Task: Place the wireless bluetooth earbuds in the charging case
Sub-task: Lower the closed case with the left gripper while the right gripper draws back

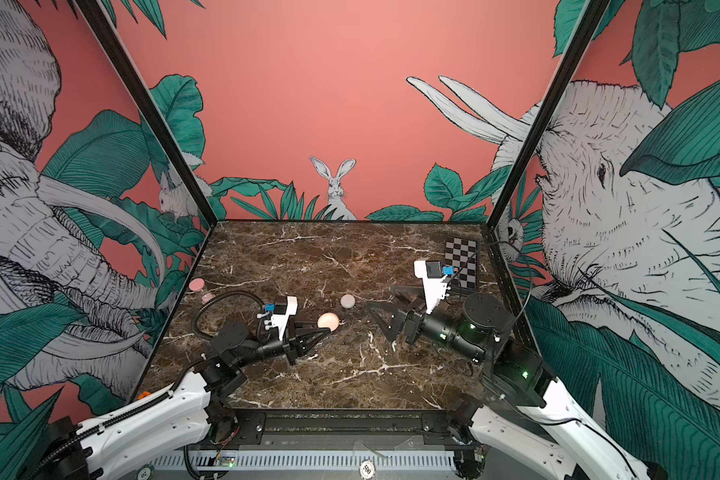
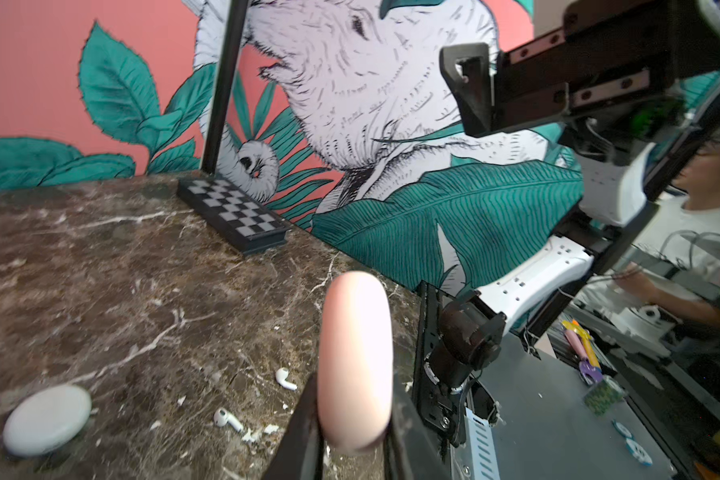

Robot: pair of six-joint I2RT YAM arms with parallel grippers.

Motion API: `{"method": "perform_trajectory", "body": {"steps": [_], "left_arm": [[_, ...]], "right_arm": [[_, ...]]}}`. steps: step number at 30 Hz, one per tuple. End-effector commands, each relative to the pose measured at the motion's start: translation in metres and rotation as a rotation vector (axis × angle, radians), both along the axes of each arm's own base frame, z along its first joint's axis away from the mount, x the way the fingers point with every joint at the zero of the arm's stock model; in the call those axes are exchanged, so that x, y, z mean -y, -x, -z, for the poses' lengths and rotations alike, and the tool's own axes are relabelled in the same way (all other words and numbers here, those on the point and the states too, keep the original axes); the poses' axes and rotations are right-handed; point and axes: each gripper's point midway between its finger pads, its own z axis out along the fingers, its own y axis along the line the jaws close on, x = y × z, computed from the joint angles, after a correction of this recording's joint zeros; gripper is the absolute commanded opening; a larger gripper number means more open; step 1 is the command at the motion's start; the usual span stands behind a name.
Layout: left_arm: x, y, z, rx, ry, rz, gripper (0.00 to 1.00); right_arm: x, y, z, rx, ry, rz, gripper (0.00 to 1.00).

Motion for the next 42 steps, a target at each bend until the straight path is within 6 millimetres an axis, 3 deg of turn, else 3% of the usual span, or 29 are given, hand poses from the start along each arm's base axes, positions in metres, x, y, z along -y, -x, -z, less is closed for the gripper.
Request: {"method": "perform_trajectory", "body": {"steps": [1, 4, 15, 24, 31, 42], "left_arm": [[-0.013, -0.029, 0.013, -0.179, -0.085, -0.190, 0.00], [-0.017, -0.041, 0.032, -0.264, -0.200, -0.259, 0.00], [-0.024, -0.082, 0.109, -0.491, -0.380, -0.393, 0.00], [-0.055, -0.127, 0.145, -0.582, -0.452, -0.537, 0.00], [-0.059, -0.133, 0.176, -0.672, -0.522, -0.501, 0.00], [-0.061, -0.130, 0.195, -0.743, -0.571, -0.480, 0.00]], "right_arm": [[0.017, -0.031, 0.060, -0.092, 0.203, 0.188, 0.98], [0.014, -0.038, 0.077, -0.112, 0.231, 0.205, 0.98], [-0.004, -0.043, 0.106, -0.153, 0.253, 0.160, 0.98], [-0.012, -0.041, 0.113, -0.157, 0.242, 0.117, 0.98], [-0.017, -0.038, 0.114, -0.161, 0.245, 0.090, 0.98], [-0.027, -0.038, 0.112, -0.171, 0.223, 0.054, 0.98]]}}
